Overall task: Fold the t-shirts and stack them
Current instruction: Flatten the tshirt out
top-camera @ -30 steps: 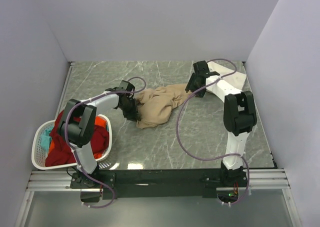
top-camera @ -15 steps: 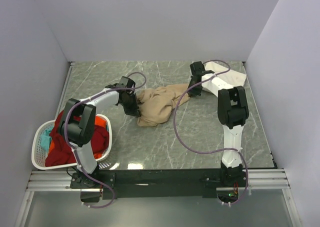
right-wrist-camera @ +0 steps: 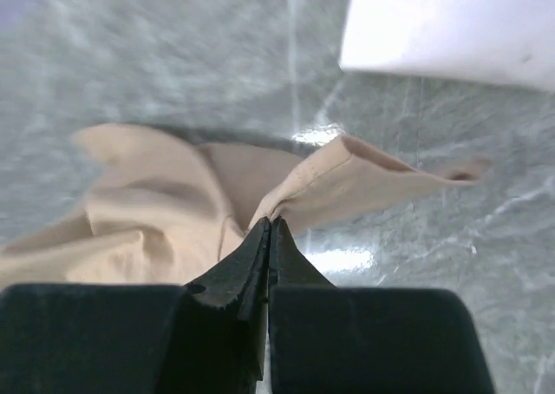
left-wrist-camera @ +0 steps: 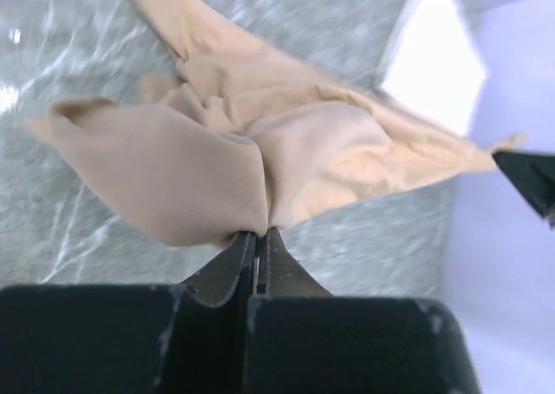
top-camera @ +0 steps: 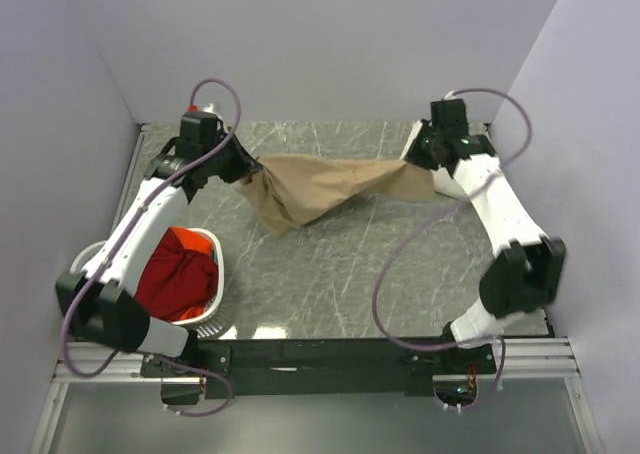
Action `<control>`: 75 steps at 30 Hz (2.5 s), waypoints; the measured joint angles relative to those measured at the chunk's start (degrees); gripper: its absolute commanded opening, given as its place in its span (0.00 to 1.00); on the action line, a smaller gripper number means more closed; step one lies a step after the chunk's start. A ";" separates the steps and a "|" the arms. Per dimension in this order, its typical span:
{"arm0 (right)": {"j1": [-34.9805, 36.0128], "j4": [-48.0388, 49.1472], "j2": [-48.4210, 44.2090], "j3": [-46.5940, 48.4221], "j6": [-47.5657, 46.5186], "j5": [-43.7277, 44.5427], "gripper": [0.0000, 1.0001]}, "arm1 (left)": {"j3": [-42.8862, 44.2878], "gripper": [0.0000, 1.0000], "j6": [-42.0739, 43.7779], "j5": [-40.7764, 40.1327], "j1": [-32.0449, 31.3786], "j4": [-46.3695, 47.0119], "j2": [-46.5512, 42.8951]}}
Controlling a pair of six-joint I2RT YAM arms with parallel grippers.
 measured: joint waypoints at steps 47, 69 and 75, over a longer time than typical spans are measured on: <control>-6.78 -6.14 -34.29 -36.79 2.40 -4.24 0.00 | -12.90 0.64 -3.52 12.02 -12.72 7.98 20.20; 1.73 -15.80 -38.88 -24.06 12.33 -25.70 0.34 | 49.31 0.69 9.94 -3.67 -3.67 -4.83 58.93; 1.73 -12.79 -31.45 -35.08 10.21 -22.91 0.39 | 26.71 0.70 9.97 -7.74 -4.96 0.17 41.09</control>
